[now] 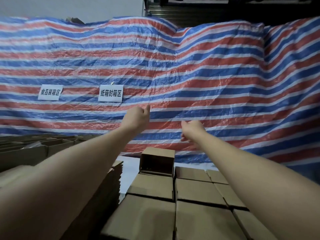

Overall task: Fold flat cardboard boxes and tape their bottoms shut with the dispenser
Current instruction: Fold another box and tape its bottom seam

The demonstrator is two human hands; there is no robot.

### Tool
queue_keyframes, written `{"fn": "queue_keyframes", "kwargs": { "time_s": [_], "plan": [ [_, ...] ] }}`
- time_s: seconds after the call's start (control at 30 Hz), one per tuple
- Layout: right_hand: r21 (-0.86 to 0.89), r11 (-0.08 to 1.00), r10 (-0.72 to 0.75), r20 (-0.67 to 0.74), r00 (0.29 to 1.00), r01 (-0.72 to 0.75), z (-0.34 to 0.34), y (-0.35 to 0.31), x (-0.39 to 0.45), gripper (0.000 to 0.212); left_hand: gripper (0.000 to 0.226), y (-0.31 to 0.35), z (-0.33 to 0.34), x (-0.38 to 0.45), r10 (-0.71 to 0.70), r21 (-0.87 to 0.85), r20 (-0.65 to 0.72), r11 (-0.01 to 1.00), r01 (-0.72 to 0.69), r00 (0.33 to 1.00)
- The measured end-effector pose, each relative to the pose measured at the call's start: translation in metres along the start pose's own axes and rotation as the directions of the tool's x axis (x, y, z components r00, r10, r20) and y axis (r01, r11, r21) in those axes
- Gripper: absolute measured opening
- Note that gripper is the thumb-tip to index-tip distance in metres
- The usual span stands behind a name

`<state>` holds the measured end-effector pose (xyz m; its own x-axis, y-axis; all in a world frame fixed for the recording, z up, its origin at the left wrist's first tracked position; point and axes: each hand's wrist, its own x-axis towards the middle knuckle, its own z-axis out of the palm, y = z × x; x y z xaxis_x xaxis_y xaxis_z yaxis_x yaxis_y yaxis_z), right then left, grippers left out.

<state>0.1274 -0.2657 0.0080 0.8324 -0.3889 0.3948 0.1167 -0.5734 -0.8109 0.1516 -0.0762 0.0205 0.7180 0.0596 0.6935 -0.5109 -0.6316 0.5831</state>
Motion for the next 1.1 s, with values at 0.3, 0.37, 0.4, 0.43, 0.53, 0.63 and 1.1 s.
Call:
{"fn": "queue_keyframes", "kwargs": {
  "time_s": [0.3, 0.37, 0.4, 0.43, 0.53, 0.63, 1.1],
  "plan": [
    [-0.009, 0.991, -0.131, 0.097, 0.987, 0.132, -0.047, -0.043, -0.106, 0.029, 0.044, 0.018, -0.115, -0.059, 0.083, 0.232, 0.120, 0.967, -0.109, 0.989],
    [-0.066, 0.984, -0.161, 0.071, 0.984, 0.166, -0.055, -0.043, -0.124, 0.039, 0.055, 0.013, -0.130, -0.073, 0.046, 0.320, 0.159, 0.942, -0.096, 0.986],
    [-0.083, 0.983, -0.164, 0.040, 0.986, 0.166, -0.059, -0.043, -0.131, 0.045, 0.062, 0.010, -0.136, -0.081, 0.030, 0.354, 0.178, 0.931, -0.092, 0.984],
    [-0.081, 0.983, -0.162, 0.011, 0.987, 0.162, -0.065, -0.045, -0.139, 0.050, 0.070, 0.007, -0.141, -0.089, 0.028, 0.389, 0.189, 0.916, -0.101, 0.982],
    [-0.068, 0.985, -0.162, -0.008, 0.987, 0.161, -0.080, -0.053, -0.160, 0.056, 0.086, -0.010, -0.149, -0.115, 0.018, 0.542, 0.307, 0.819, -0.190, 0.952],
    [-0.035, 0.993, -0.116, -0.016, 0.993, 0.115, -0.094, -0.064, -0.175, 0.060, 0.072, -0.035, -0.148, -0.132, -0.044, 0.609, 0.445, 0.747, -0.266, 0.894],
    [-0.167, 0.983, -0.056, 0.096, 0.994, 0.071, -0.097, -0.045, -0.183, 0.062, 0.054, -0.100, -0.104, -0.173, -0.277, 0.685, 0.509, 0.704, -0.188, 0.815]
  ]
}}
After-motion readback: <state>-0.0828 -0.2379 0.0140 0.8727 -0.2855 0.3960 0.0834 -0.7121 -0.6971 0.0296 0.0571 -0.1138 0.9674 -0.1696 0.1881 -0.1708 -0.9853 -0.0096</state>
